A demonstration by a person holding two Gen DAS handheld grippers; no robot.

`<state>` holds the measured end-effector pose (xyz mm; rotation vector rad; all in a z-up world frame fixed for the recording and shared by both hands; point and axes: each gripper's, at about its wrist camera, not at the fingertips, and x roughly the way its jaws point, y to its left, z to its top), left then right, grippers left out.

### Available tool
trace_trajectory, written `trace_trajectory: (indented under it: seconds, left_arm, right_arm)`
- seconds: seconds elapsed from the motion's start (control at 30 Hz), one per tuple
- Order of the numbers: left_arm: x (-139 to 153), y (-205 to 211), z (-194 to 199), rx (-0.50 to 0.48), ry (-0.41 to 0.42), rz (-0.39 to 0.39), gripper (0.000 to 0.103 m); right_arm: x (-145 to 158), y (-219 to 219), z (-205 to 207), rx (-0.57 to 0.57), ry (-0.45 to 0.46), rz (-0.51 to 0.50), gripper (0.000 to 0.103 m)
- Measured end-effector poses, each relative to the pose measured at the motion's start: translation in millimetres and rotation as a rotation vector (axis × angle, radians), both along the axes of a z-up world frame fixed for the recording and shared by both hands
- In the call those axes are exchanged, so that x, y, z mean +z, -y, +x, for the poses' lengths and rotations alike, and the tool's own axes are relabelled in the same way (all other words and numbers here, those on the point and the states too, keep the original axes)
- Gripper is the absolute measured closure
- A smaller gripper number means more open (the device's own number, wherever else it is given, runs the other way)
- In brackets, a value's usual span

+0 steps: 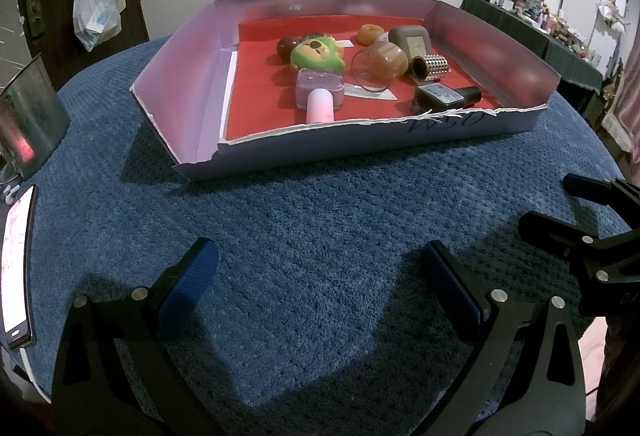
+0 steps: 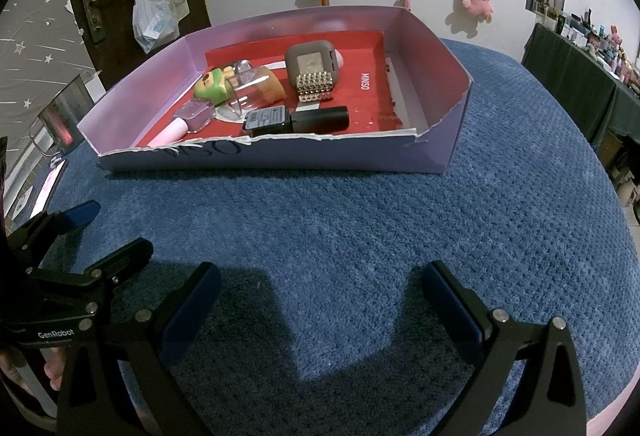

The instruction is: Organize rigid objects

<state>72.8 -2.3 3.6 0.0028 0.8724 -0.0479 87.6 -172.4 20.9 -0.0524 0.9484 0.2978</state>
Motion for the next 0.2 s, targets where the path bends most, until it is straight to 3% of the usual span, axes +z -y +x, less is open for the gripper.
trace_trajectory:
  seconds: [0.2]
  left_arm:
    - [0.0,-0.1,0.0,0.001,0.0,0.001,0.0]
  right_arm:
    - [-0.1,0.2,0.2,0.0,0.0,0.001,0.0]
